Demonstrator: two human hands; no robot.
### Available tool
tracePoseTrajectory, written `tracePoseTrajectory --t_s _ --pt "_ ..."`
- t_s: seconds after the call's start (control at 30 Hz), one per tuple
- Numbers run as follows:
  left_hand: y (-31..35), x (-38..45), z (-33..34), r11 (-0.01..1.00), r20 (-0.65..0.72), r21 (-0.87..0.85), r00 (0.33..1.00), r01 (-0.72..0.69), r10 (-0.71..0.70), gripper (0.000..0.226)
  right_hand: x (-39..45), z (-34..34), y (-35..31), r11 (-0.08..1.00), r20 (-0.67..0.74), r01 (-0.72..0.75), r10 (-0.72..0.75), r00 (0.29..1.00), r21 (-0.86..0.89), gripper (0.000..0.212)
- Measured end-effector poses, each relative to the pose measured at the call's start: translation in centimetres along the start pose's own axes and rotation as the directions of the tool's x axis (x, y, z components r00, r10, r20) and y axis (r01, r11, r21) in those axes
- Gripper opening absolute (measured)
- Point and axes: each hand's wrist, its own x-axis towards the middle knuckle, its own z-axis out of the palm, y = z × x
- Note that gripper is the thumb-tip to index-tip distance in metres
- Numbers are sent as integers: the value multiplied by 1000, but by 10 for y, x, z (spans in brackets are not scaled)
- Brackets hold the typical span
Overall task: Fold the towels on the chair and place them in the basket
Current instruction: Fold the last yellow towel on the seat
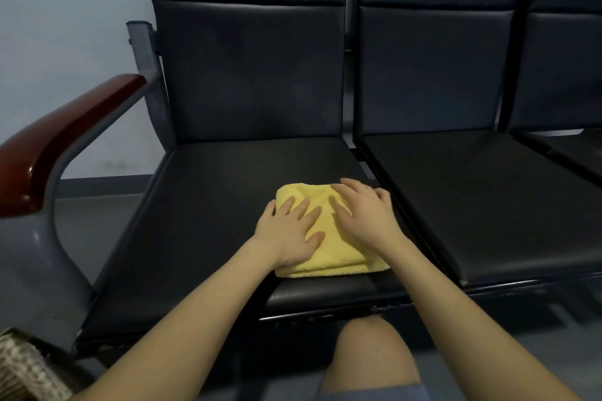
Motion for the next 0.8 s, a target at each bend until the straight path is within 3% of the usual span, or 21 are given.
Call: tracePoseTrajectory --t_s 0.1,0.17,0.5,0.6,0.67,0.73,0.8 --pt "-10 -6 3 998 30 -40 998 55 -54 65 2 16 2 999 248 7 3 969 -39 52" --pt "-20 -11 6 993 41 -63 995 96 -93 70 3 26 0 999 336 -31 34 941 -15 58" --pt "-87 -43 23 949 -3 -192 967 250 -256 75 27 65 -62 999 329 33 -43 943 34 64" --pt "-99 -48 28 934 -51 -234 956 270 -289 72 28 73 -73 999 277 26 -39 960 47 61" --pt "-101 -54 27 922 -139 -275 938 271 -317 69 25 71 -75 996 145 60 -68 987 65 55" --pt "-98 -62 25 917 -259 -320 909 239 -327 70 19 66 -72 980 3 124 -126 992 154 49" --pt "-97 -74 23 920 -354 -364 891 148 -284 77 12 58 -72 926 -49 204 -199 979 318 54"
